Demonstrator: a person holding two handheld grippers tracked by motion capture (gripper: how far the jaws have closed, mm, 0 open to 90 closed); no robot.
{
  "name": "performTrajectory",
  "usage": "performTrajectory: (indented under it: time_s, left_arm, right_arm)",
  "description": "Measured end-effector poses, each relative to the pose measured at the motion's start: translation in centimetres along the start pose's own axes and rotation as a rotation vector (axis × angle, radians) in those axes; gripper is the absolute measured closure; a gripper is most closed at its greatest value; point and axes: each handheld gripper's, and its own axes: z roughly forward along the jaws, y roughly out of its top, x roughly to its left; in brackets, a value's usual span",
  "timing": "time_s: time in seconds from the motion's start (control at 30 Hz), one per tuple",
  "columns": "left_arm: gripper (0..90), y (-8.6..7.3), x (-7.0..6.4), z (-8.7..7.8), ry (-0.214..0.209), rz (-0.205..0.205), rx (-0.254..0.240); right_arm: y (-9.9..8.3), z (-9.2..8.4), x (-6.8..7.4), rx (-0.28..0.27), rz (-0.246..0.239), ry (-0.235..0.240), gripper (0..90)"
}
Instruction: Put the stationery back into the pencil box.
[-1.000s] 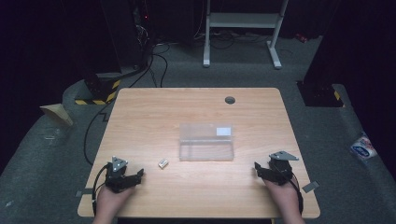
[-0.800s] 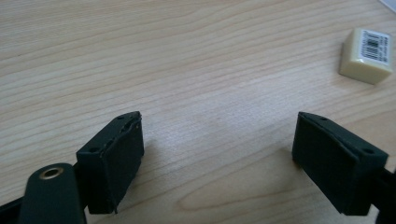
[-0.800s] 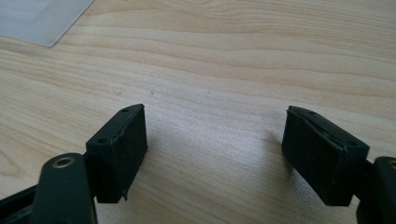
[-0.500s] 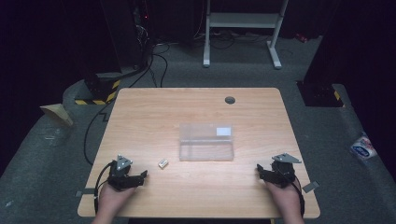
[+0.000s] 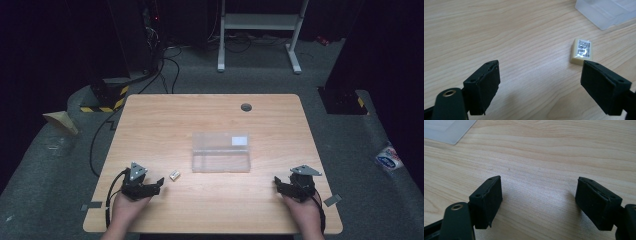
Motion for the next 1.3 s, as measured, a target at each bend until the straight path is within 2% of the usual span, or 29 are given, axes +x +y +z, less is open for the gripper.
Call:
performTrajectory:
  time_s: [0.17,0.27,0.43,0.67,0.9,1.07,1.2,1.3]
  left_arm:
    - [17.3,0.4,-0.9,1.1,-0.038,0.020,0.003]
    - [18.1,0.5,-1.4,1.1,-0.048,0.042,0.010]
    - [22.8,0.2,-2.4,0.5,-0.072,0.053,0.004]
    - [32.4,0.4,-3.4,1.3,-0.090,0.082,0.007]
    - [40.3,1.0,-3.9,2.1,-0.083,0.120,0.007]
    - [43.9,1.3,-4.0,2.4,-0.088,0.104,0.001]
    - [48.9,1.5,-4.0,2.8,-0.094,0.071,-0.010]
    - [53.6,1.6,-4.1,3.2,-0.091,0.064,-0.004]
  right_arm:
    - [0.0,0.0,0.0,0.000,0.001,0.000,21.4]
    - [0.0,0.0,0.0,-0.001,0.002,0.000,21.4]
    - [0.0,0.0,0.0,-0.001,0.004,-0.003,21.6]
    - [0.2,0.2,0.0,-0.001,0.005,0.000,22.1]
    - [0.2,0.2,0.0,-0.003,0.002,0.001,22.6]
    - [0.0,0.0,0.0,-0.004,-0.002,0.006,23.2]
    - [0.0,0.0,0.0,-0.003,-0.005,0.008,23.2]
    - [0.0,0.0,0.0,-0.002,-0.005,0.009,23.2]
